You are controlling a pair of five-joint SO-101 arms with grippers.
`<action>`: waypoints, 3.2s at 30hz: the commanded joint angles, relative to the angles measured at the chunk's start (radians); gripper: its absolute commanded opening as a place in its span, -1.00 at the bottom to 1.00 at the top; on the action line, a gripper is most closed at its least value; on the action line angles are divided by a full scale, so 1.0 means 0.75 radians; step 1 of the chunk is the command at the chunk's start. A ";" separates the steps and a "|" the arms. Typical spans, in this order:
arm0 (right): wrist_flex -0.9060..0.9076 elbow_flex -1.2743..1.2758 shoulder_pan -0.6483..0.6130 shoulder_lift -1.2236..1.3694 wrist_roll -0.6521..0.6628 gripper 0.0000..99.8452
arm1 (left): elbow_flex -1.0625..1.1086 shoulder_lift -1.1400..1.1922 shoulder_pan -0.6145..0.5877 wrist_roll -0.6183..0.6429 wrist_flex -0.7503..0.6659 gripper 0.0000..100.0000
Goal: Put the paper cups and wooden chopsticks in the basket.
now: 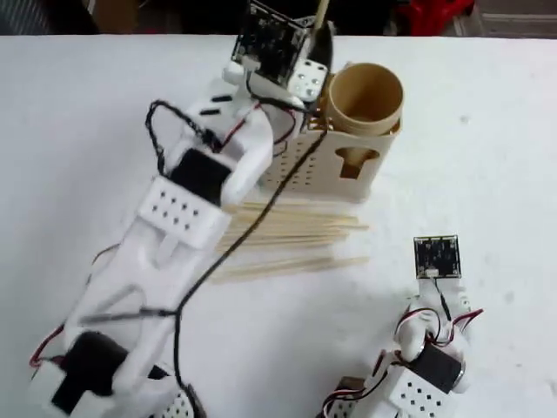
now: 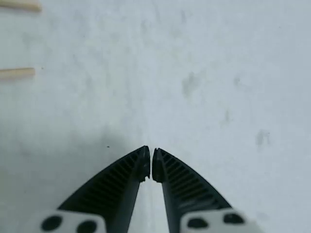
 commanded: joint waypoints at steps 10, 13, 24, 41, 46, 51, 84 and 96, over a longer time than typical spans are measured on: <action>-0.017 0.010 0.005 0.007 -0.002 -0.95 | -0.133 0.048 -0.136 0.102 0.090 -0.84; -0.017 0.010 0.005 0.007 -0.002 -0.95 | -0.125 -0.028 -0.132 0.102 0.172 -0.84; -0.017 0.010 0.005 0.007 -0.002 -0.95 | -0.123 -0.386 -0.075 -0.055 1.193 -0.84; -0.017 0.010 0.005 0.007 -0.002 -0.95 | 0.812 -0.054 0.075 -0.820 0.888 -0.83; -0.017 0.010 0.003 0.007 -0.002 -0.95 | 0.775 0.173 0.073 -0.859 0.820 -0.70; -0.017 0.010 0.003 0.007 -0.002 -0.95 | 0.694 0.367 0.066 -0.894 0.820 -0.68; -0.017 0.010 0.003 0.007 -0.002 -0.95 | 0.587 -0.382 -0.036 -0.874 1.178 -0.96; -0.017 0.010 0.005 0.007 -0.002 -0.95 | 0.597 -0.813 -0.030 -0.405 0.816 -0.95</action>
